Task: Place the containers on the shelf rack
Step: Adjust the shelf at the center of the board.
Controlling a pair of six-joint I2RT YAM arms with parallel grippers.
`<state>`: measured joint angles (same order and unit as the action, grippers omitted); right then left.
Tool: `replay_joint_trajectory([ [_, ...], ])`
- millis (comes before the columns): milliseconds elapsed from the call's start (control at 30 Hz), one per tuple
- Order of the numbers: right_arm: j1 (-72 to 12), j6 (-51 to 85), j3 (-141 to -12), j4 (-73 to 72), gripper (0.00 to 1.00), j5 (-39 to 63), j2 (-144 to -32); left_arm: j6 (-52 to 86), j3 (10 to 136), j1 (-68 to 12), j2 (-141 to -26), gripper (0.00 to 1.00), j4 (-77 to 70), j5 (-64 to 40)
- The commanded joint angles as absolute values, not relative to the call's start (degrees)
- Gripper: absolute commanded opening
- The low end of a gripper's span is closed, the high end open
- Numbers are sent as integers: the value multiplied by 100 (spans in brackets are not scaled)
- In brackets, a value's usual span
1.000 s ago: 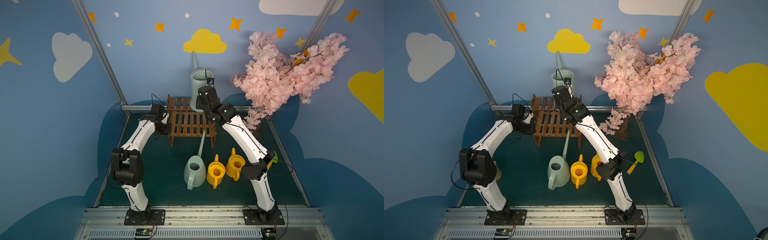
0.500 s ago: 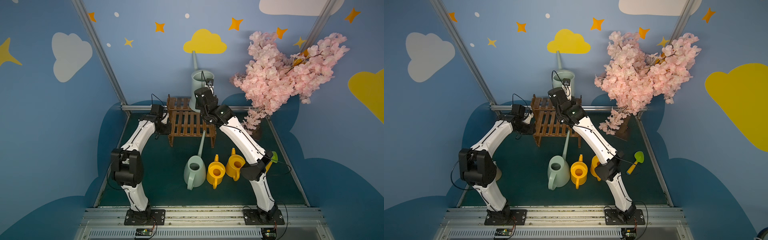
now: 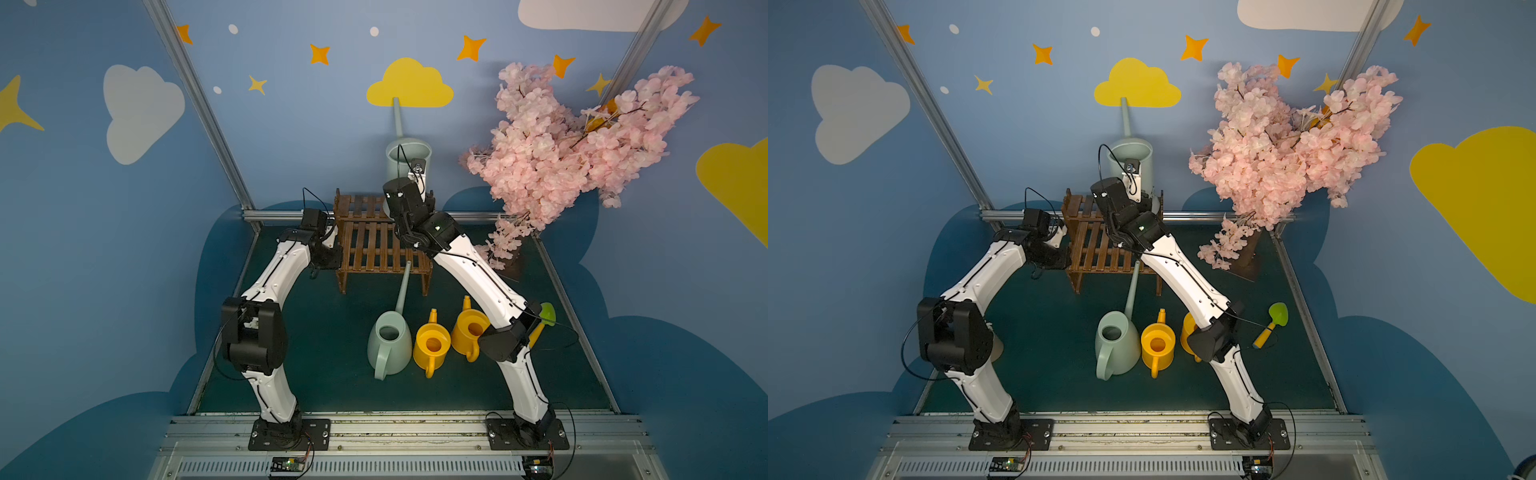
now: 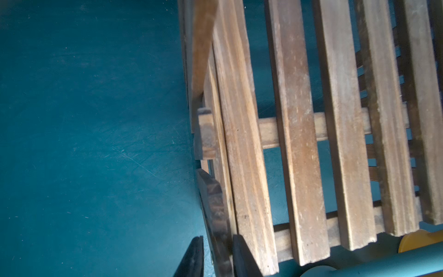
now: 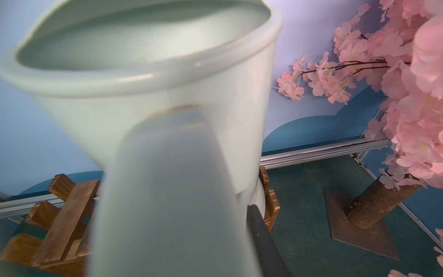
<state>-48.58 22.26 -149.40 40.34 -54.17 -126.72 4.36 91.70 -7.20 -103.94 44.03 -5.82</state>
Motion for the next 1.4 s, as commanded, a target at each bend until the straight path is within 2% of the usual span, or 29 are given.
replay_joint_trajectory([
  [0, -4809, 2290, -14747, 3780, 21, -5614, -12572, 406, 8929, -892, -10556, 26, 5010, -1162],
  [100, -4799, 2374, -14692, 3784, 24, -5503, -12560, 412, 8930, -897, -10556, 26, 5009, -1169],
  [433, -4828, 2547, -14678, 3878, 42, -5371, -12446, 380, 8937, -893, -10512, 27, 5018, -1152],
  [767, -4932, 2536, -14661, 3902, 48, -5348, -12241, 326, 8987, -862, -10419, 35, 5111, -1135],
  [1100, -5069, 2523, -14289, 3697, 57, -5427, -11956, 199, 8938, -771, -10273, 46, 5237, -1117],
  [1367, -5122, 2470, -13931, 3491, 64, -5441, -11659, 42, 8953, -609, -10060, 62, 5367, -1167],
])
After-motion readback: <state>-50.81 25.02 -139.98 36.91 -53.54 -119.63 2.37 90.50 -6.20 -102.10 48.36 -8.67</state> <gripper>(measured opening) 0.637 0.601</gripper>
